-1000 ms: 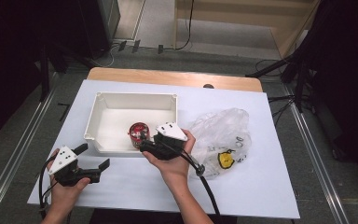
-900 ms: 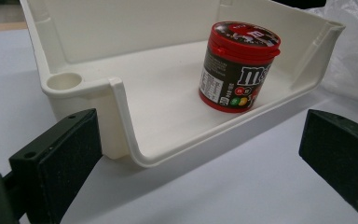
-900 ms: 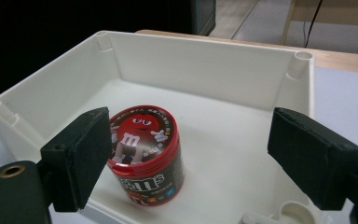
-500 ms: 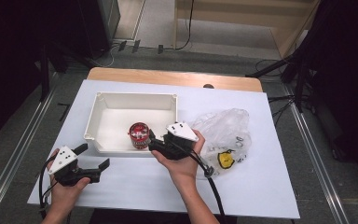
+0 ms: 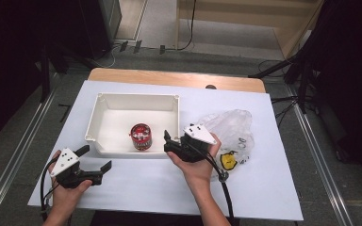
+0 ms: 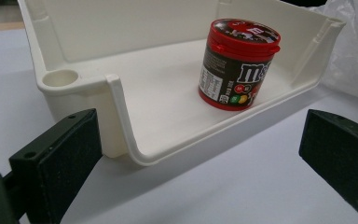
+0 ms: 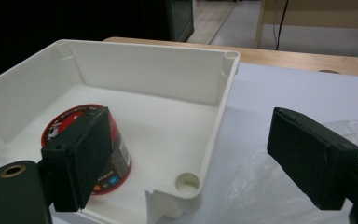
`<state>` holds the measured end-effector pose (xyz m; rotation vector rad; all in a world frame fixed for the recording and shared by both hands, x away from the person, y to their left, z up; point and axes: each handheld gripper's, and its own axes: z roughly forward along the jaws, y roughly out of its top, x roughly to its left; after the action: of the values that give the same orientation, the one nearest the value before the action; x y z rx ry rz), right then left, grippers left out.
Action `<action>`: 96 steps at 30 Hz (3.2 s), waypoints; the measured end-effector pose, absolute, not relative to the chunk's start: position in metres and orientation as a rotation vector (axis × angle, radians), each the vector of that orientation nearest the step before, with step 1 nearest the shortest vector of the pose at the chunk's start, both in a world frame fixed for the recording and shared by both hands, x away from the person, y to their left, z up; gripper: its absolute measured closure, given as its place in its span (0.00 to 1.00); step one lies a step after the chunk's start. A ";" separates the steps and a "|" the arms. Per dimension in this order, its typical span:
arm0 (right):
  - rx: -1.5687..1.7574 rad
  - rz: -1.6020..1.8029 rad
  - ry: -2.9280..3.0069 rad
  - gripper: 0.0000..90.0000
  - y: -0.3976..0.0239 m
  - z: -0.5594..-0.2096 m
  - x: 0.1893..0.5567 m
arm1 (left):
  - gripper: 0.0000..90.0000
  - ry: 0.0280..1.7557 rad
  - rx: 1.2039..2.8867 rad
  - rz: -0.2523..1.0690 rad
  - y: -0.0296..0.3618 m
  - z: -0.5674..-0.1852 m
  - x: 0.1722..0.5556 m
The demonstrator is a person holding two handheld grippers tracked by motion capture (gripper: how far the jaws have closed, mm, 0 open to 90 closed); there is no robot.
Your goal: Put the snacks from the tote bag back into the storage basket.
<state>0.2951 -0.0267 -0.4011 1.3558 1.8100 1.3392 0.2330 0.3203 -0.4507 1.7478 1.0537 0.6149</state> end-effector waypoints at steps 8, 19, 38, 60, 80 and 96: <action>1.370 1.342 1.788 0.17 -0.040 -0.402 0.294 | 0.00 1.055 1.750 0.619 0.320 -0.451 0.233; 1.378 1.319 1.756 0.17 -0.065 -0.401 0.291 | 0.00 1.058 1.750 0.618 0.320 -0.452 0.233; 1.401 1.290 1.693 0.17 -0.110 -0.403 0.284 | 0.00 1.052 1.752 0.634 0.319 -0.452 0.232; 1.449 1.226 1.630 0.17 -0.168 -0.414 0.273 | 0.00 1.066 1.756 0.646 0.317 -0.454 0.232; 1.498 1.157 1.582 0.16 -0.218 -0.431 0.259 | 0.00 1.071 1.762 0.652 0.315 -0.454 0.232; 1.521 1.100 1.575 0.16 -0.263 -0.455 0.244 | 0.00 1.073 1.767 0.660 0.315 -0.454 0.232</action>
<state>0.2435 -0.2628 -0.4553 1.5209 1.5746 1.1003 0.2322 0.3151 -0.4543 1.7674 1.0735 0.6602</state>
